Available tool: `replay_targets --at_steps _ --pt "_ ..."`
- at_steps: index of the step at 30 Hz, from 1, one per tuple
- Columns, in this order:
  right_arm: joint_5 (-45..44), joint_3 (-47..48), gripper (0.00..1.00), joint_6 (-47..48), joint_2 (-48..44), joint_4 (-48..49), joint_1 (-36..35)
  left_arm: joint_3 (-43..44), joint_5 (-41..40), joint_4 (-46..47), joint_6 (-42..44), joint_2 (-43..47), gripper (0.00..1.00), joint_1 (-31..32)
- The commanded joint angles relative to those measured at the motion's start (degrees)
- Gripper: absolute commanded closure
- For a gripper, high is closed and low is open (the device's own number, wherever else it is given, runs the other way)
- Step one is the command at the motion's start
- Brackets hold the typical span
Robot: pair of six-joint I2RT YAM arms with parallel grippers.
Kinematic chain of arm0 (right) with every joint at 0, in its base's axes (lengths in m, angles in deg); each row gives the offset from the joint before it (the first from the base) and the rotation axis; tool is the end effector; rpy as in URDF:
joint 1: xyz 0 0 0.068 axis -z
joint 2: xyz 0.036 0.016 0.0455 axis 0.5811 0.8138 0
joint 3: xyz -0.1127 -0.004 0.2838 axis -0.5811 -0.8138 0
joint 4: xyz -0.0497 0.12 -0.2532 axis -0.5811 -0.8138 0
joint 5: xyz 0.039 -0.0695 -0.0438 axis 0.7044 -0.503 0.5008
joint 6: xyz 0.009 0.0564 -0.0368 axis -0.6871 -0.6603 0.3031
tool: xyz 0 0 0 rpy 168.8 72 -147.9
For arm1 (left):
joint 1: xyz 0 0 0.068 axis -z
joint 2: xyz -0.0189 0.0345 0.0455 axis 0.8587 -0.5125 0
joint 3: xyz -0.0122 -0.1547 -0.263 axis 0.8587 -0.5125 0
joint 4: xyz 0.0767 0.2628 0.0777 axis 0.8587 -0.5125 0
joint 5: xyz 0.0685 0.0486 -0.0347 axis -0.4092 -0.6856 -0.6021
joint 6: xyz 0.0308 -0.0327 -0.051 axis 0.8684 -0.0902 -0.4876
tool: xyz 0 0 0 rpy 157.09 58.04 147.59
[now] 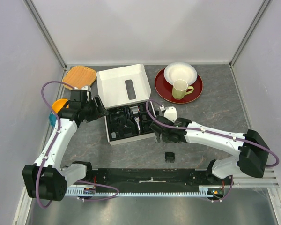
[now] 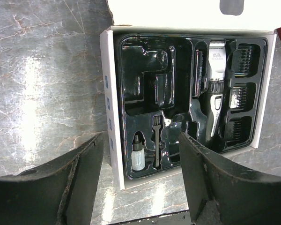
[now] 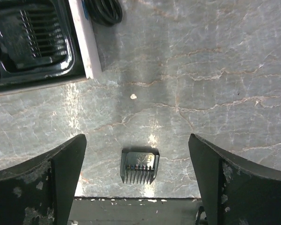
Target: Sort the hair-cutting tools
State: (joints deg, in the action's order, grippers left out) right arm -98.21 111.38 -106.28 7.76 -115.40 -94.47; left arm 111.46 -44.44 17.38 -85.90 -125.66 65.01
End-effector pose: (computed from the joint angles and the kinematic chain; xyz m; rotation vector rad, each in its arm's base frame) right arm 0.1669 0.2264 0.2436 -0.0587 2.5547 -0.0348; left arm 0.2438 -0.0325 0.2923 -0.3677 2.4453 -0.4116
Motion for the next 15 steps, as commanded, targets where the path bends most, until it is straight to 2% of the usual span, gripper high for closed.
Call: replay_targets --at_steps 1,4,11,15 --pt "4.88 -1.66 0.02 1.05 0.67 0.58 -0.21 0.05 2.62 2.4 2.82 1.13 0.28 -0.22" --pt "9.01 -3.33 0.02 1.76 1.82 2.69 -0.21 -0.65 1.92 2.75 2.64 1.48 0.28 -0.22" --pt "11.39 -8.42 0.03 -0.96 3.4 4.98 -0.21 -0.92 1.39 3.1 2.29 0.86 0.28 -0.31" --pt "11.92 -10.8 0.09 -2.72 5.42 6.29 -0.13 -1.09 -0.01 3.01 2.12 1.3 0.29 -0.31"
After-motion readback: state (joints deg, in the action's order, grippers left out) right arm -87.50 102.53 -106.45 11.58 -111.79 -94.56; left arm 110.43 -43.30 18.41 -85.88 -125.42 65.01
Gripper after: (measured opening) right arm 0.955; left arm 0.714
